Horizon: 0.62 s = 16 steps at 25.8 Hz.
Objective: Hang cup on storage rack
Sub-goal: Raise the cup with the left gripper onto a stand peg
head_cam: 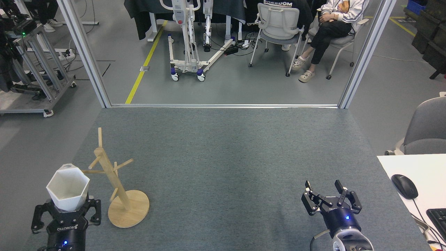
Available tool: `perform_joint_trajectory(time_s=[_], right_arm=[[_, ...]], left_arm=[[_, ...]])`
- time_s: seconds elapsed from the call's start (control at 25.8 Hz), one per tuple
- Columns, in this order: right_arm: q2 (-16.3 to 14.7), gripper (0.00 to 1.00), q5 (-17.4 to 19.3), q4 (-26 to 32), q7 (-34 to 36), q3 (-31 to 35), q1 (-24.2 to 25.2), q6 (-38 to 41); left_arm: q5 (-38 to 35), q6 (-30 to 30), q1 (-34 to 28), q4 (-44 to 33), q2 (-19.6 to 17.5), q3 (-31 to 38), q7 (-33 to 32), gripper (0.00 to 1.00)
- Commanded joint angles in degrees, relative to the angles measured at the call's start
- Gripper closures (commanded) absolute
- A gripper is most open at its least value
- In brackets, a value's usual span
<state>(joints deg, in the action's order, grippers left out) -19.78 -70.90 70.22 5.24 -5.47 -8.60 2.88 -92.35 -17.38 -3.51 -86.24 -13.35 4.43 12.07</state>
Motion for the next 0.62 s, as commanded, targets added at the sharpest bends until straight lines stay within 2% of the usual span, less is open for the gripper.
perform_joint_trajectory(time_s=[0.0,0.58], right_arm=[[0.0,0.01,0.1,0.0,0.2,0.0,0.0,0.0],[-0.1,0.01,0.1,-0.1,0.2,0.1,-0.2,0.0]], left_arm=[[-0.2,0.1,0.1,-0.1,0.1,-0.3,0.1,1.00],[-0.5,0.1,0.4,-0.1,0.3,-3.3,0.1,1.00]])
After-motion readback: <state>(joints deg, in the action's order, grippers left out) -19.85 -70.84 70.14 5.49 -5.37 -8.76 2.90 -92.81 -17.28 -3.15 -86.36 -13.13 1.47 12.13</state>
